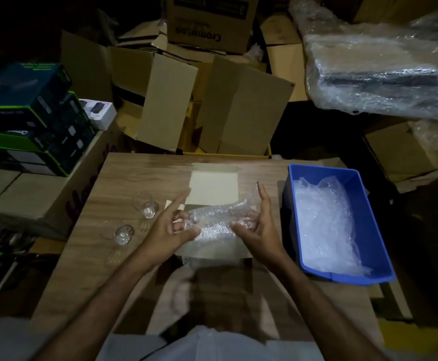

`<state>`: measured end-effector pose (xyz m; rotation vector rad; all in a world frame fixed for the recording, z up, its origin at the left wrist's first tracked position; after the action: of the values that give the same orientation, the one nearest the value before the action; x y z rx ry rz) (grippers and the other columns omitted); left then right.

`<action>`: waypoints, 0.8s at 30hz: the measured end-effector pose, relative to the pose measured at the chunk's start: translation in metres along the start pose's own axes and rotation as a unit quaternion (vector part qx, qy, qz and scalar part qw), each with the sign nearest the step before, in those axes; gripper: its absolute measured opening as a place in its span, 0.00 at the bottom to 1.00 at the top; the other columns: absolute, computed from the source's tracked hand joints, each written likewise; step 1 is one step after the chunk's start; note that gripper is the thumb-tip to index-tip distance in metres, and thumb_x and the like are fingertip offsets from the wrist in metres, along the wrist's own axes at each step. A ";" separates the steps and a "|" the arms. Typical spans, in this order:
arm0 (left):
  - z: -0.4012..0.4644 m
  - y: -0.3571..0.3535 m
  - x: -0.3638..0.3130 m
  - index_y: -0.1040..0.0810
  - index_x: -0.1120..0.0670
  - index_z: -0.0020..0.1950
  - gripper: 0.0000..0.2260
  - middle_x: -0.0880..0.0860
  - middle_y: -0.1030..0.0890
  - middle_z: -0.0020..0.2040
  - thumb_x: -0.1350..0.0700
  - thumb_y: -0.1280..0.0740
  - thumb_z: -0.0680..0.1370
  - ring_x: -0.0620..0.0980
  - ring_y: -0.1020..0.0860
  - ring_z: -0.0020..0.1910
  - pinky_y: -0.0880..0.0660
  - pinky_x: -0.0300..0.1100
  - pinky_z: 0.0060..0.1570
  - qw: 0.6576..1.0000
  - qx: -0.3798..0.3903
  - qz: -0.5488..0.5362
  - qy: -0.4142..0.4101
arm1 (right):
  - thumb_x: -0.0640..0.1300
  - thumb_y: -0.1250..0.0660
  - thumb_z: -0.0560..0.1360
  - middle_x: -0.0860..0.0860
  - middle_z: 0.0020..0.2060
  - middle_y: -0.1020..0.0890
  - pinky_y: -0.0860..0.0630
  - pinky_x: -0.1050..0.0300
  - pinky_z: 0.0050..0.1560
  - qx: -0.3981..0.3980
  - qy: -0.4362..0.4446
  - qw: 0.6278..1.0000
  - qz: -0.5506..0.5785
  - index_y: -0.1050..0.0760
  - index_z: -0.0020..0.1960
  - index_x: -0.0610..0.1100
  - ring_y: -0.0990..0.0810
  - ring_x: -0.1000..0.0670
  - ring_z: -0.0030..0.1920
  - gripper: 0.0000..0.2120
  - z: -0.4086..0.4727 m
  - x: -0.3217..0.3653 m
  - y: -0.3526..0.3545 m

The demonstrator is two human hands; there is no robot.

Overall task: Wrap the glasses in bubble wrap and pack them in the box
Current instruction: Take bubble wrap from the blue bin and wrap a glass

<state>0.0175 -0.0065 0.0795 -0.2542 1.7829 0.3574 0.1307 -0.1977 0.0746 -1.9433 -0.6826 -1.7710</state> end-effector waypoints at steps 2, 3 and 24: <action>0.001 -0.002 -0.007 0.26 0.48 0.73 0.34 0.55 0.20 0.60 0.68 0.23 0.71 0.51 0.17 0.54 0.19 0.41 0.54 0.998 0.049 0.029 -0.005 | 0.34 0.22 0.71 0.57 0.64 0.23 0.18 0.51 0.59 0.023 0.002 1.000 0.002 0.54 0.79 0.68 0.18 0.53 0.62 0.55 -0.002 0.002 -0.001; 0.002 -0.003 -0.008 0.24 0.51 0.71 0.31 0.55 0.18 0.60 0.69 0.22 0.70 0.53 0.16 0.55 0.19 0.40 0.53 0.997 0.059 0.043 -0.001 | 0.35 0.20 0.68 0.56 0.65 0.24 0.19 0.53 0.59 0.033 -0.003 0.999 -0.012 0.54 0.79 0.69 0.19 0.53 0.64 0.59 -0.003 0.003 -0.002; 0.041 0.007 0.039 0.28 0.55 0.67 0.21 0.52 0.14 0.47 0.62 0.26 0.76 0.46 0.15 0.44 0.18 0.42 0.41 0.994 0.016 0.023 0.103 | 0.45 0.25 0.76 0.41 0.53 0.14 0.17 0.54 0.44 0.034 -0.190 0.980 0.053 0.21 0.62 0.36 0.13 0.42 0.51 0.19 0.034 -0.058 -0.005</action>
<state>0.0429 0.0155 0.0334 -0.2345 1.9990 0.3449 0.1508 -0.1769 0.0135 -2.2498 -0.7337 -1.3069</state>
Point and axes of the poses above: each hand's wrist, its own z-axis towards the middle knuckle, its own y-axis out of the back of the hand, x = y × z, the point moved 6 cm from there along z, towards the middle knuckle
